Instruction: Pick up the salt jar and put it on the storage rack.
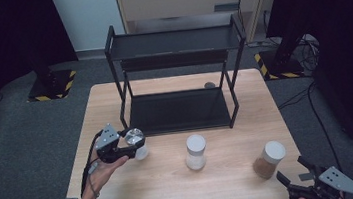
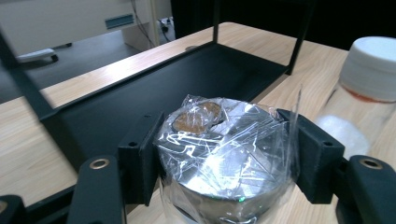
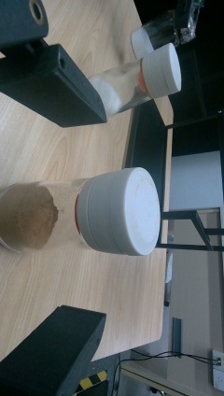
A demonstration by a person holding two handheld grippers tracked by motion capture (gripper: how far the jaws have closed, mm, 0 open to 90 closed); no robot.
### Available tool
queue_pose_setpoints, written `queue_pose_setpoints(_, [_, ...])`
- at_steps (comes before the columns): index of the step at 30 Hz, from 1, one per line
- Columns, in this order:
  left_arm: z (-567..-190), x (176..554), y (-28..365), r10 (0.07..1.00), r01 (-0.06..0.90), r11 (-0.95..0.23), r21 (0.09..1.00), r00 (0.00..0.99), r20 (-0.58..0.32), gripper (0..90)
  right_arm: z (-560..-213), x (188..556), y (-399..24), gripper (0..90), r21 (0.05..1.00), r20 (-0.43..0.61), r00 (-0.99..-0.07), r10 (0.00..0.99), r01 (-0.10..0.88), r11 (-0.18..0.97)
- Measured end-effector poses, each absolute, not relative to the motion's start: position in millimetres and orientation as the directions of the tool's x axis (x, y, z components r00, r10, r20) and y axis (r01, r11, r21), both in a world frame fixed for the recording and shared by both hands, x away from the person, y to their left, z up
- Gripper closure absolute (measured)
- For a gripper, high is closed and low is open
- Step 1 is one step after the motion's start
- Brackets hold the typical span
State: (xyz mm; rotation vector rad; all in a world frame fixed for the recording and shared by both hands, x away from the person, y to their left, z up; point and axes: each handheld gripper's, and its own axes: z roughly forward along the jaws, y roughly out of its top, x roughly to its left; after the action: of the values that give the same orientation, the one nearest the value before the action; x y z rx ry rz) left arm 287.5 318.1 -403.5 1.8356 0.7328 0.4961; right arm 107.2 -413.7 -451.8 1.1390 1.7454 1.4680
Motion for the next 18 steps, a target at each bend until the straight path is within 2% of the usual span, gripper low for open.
queue_pose_setpoints(18, [-383.4, 315.4, 284.9, 0.691, 0.259, -0.284, 0.923, 0.723, 0.010, 33.9, -452.4, 107.3, -414.5, 6.0, 0.971, 0.095, -0.466, 0.880, 0.239, 0.022])
